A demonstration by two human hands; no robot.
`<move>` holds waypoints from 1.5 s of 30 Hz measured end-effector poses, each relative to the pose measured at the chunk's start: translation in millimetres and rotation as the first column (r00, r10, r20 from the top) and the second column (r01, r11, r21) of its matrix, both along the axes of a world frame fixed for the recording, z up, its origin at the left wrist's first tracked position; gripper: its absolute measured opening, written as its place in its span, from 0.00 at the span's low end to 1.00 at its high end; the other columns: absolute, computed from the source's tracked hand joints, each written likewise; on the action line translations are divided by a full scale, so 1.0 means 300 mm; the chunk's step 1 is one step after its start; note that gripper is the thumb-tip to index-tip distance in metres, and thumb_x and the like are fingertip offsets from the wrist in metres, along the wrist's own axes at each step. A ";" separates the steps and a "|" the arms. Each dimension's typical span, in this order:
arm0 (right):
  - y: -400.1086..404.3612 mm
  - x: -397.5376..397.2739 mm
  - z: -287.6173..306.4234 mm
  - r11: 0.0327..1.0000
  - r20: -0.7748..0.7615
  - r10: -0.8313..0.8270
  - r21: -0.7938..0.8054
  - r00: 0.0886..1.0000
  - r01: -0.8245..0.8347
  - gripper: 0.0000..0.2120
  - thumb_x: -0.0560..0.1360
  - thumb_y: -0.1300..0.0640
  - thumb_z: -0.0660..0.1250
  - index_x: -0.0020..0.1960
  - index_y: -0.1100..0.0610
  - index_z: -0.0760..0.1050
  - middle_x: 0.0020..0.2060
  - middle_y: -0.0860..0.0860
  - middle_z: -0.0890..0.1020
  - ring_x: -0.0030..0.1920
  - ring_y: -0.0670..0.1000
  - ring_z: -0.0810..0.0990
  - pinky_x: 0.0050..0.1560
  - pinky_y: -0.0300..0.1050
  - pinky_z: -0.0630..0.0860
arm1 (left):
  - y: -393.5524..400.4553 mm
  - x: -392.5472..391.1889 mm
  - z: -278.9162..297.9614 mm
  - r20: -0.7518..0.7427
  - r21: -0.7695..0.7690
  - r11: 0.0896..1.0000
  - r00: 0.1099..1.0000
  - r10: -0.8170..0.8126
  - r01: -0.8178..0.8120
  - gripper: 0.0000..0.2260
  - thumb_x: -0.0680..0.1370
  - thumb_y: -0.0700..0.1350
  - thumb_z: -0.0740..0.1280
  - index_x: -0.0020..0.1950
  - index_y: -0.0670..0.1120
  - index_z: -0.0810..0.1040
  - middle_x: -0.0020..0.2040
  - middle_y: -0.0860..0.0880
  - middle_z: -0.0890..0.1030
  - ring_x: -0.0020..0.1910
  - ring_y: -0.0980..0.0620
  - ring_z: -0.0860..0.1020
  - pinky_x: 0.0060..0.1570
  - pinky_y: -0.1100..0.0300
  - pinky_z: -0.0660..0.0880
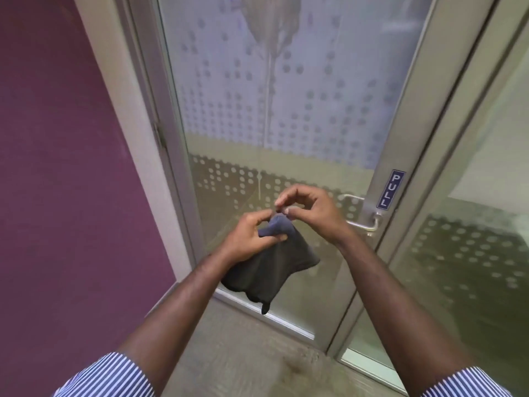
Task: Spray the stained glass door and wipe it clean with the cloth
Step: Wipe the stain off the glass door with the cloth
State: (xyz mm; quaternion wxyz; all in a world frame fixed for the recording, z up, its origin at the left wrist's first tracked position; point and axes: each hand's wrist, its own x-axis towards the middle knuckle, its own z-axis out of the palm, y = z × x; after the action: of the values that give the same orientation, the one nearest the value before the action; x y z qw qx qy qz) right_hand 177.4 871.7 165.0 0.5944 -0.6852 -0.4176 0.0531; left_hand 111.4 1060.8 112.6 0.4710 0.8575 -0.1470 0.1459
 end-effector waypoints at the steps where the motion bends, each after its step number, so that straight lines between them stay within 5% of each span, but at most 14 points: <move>1: 0.036 0.020 -0.005 0.999 -0.044 -0.025 0.035 0.999 0.027 0.09 0.76 0.69 0.68 0.49 0.57 0.81 0.45 0.55 0.84 0.45 0.48 0.82 0.46 0.39 0.80 | 0.041 0.024 0.006 -0.007 -0.012 1.000 1.000 0.017 -0.017 0.13 0.74 0.45 0.76 0.53 0.40 0.81 0.48 0.43 0.84 0.48 0.56 0.79 0.53 0.52 0.78; 4: 0.133 0.104 -0.031 1.000 -0.050 -0.021 -0.004 0.999 0.021 0.09 0.78 0.58 0.68 0.54 0.63 0.80 0.46 0.55 0.84 0.45 0.44 0.81 0.46 0.37 0.77 | 0.150 0.096 0.043 -0.011 -0.055 0.996 0.998 0.063 -0.063 0.10 0.75 0.43 0.76 0.46 0.40 0.78 0.39 0.50 0.77 0.41 0.60 0.73 0.42 0.60 0.72; 8: 0.260 0.234 -0.067 0.994 -0.050 0.026 -0.105 0.998 -0.031 0.13 0.76 0.49 0.72 0.52 0.59 0.83 0.47 0.57 0.86 0.47 0.48 0.81 0.50 0.47 0.77 | 0.294 0.230 0.091 -0.024 -0.066 0.997 0.999 0.033 -0.035 0.16 0.72 0.50 0.77 0.42 0.40 0.76 0.37 0.52 0.73 0.38 0.60 0.71 0.38 0.61 0.68; 13: 0.405 0.384 -0.081 0.991 -0.205 -0.028 -0.136 0.978 0.000 0.06 0.79 0.57 0.71 0.46 0.58 0.83 0.34 0.47 0.81 0.34 0.43 0.77 0.32 0.38 0.71 | 0.434 0.400 0.109 -0.103 -0.070 0.996 0.994 0.046 -0.053 0.14 0.67 0.42 0.83 0.42 0.45 0.78 0.38 0.52 0.79 0.37 0.61 0.74 0.38 0.63 0.70; 16: 0.482 0.434 -0.087 0.997 -0.319 -0.072 -0.031 0.945 0.066 0.05 0.76 0.56 0.70 0.43 0.53 0.83 0.31 0.48 0.81 0.29 0.45 0.76 0.28 0.38 0.69 | 0.491 0.495 0.108 -0.072 -0.069 0.993 0.993 0.094 -0.099 0.16 0.64 0.48 0.83 0.45 0.48 0.79 0.41 0.53 0.81 0.41 0.60 0.77 0.43 0.62 0.73; 19: 0.554 0.477 -0.099 0.958 -0.440 -0.169 0.137 0.882 0.252 0.06 0.75 0.59 0.70 0.41 0.55 0.84 0.29 0.49 0.82 0.27 0.46 0.77 0.26 0.36 0.70 | 0.533 0.573 0.110 0.139 0.031 0.950 0.942 0.304 -0.311 0.22 0.65 0.58 0.80 0.52 0.47 0.81 0.49 0.54 0.81 0.50 0.59 0.78 0.53 0.66 0.74; 23: 0.648 0.524 -0.098 0.802 -0.609 -0.252 0.303 0.752 0.515 0.05 0.77 0.62 0.71 0.47 0.57 0.85 0.36 0.52 0.86 0.33 0.48 0.83 0.32 0.40 0.78 | 0.537 0.634 0.121 0.221 -0.084 0.900 0.872 0.436 -0.429 0.08 0.74 0.51 0.75 0.47 0.49 0.82 0.44 0.54 0.82 0.43 0.56 0.81 0.47 0.53 0.80; 26: 0.710 0.559 -0.082 0.725 -0.633 -0.247 0.381 0.734 0.573 0.05 0.79 0.63 0.70 0.51 0.62 0.84 0.38 0.54 0.87 0.35 0.50 0.85 0.33 0.41 0.81 | 0.534 0.666 0.138 0.069 -0.162 0.935 0.942 0.329 -0.315 0.12 0.77 0.58 0.69 0.49 0.51 0.84 0.44 0.56 0.86 0.44 0.59 0.83 0.48 0.50 0.81; 30: 0.785 0.596 -0.067 0.691 -0.557 -0.299 0.434 0.775 0.578 0.07 0.75 0.55 0.72 0.44 0.59 0.84 0.35 0.57 0.84 0.31 0.52 0.82 0.29 0.41 0.79 | 0.553 0.701 0.155 -0.020 -0.200 0.969 0.990 0.142 -0.143 0.21 0.73 0.65 0.69 0.61 0.54 0.81 0.53 0.57 0.86 0.52 0.61 0.83 0.53 0.52 0.81; 33: 0.838 0.630 -0.060 0.644 -0.527 -0.371 0.448 0.765 0.620 0.15 0.76 0.48 0.70 0.45 0.61 0.83 0.38 0.60 0.83 0.32 0.53 0.79 0.29 0.41 0.77 | 0.609 0.744 0.168 0.009 -0.191 0.980 0.998 0.056 -0.053 0.19 0.76 0.55 0.69 0.66 0.53 0.79 0.57 0.56 0.85 0.56 0.60 0.83 0.55 0.56 0.80; 36: 0.886 0.645 -0.067 0.615 -0.515 -0.400 0.462 0.758 0.639 0.11 0.82 0.58 0.63 0.50 0.61 0.83 0.36 0.58 0.84 0.28 0.48 0.79 0.26 0.38 0.76 | 0.683 0.808 0.176 0.015 -0.208 0.978 1.000 -0.015 0.017 0.16 0.81 0.43 0.64 0.68 0.48 0.80 0.58 0.53 0.86 0.57 0.57 0.83 0.55 0.60 0.78; 41: 0.996 0.602 -0.176 0.419 -0.657 -0.620 0.185 0.429 0.889 0.14 0.81 0.66 0.62 0.43 0.56 0.82 0.34 0.54 0.79 0.34 0.51 0.76 0.33 0.41 0.75 | 0.753 0.876 0.220 -0.010 -0.107 0.985 0.991 -0.135 0.133 0.14 0.82 0.44 0.61 0.64 0.49 0.82 0.54 0.52 0.86 0.53 0.55 0.83 0.52 0.55 0.78; 45: 1.095 0.532 -0.235 0.325 -0.932 -0.154 0.267 0.329 0.907 0.14 0.84 0.54 0.57 0.52 0.53 0.81 0.44 0.53 0.86 0.46 0.52 0.83 0.48 0.49 0.78 | 0.747 0.857 0.230 -0.003 0.257 0.893 0.924 -0.383 0.371 0.20 0.78 0.48 0.59 0.69 0.51 0.78 0.63 0.47 0.83 0.64 0.46 0.80 0.63 0.50 0.77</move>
State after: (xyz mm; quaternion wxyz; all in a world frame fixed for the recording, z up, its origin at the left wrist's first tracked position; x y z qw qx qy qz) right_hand 336.9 1200.1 94.5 0.9090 -0.3518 0.2099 -0.0773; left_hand 368.4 1284.9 181.8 0.3737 0.8619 -0.3386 0.0523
